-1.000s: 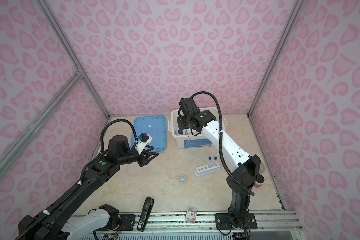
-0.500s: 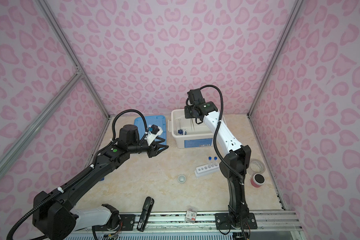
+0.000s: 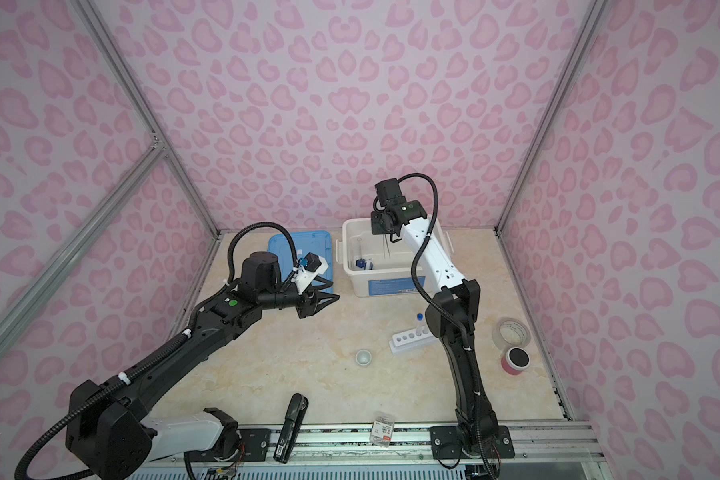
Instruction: Organize the chemistry lab equipment
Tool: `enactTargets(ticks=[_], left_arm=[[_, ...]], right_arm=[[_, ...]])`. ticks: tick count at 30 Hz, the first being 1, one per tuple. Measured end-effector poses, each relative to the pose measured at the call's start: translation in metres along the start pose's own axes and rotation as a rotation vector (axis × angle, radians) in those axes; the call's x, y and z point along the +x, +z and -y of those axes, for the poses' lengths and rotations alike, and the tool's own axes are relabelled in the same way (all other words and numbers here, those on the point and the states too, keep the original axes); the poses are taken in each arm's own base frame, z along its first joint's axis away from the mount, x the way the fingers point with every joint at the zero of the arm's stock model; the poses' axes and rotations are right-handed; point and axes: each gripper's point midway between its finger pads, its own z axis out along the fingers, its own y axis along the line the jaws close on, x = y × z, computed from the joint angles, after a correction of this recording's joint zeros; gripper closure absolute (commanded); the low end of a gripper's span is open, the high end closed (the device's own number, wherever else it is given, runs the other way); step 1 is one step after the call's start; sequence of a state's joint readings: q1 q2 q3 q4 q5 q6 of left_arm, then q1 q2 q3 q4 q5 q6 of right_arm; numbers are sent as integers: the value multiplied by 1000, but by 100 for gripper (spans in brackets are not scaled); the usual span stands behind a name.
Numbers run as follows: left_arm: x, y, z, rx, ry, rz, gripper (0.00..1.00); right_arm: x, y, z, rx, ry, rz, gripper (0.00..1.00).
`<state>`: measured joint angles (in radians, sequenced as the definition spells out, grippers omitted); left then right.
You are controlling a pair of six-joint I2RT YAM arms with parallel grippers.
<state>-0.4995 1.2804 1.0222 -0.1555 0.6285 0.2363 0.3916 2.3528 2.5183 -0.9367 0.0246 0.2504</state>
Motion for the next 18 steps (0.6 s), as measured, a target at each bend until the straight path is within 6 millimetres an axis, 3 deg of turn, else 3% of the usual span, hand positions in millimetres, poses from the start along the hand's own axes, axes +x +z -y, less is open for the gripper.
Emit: enactTargets(ticks=[18], left_arm=[[0,0,0,0,10,0,50]], right_arm=[[28,43,2,19,-9,-81,100]])
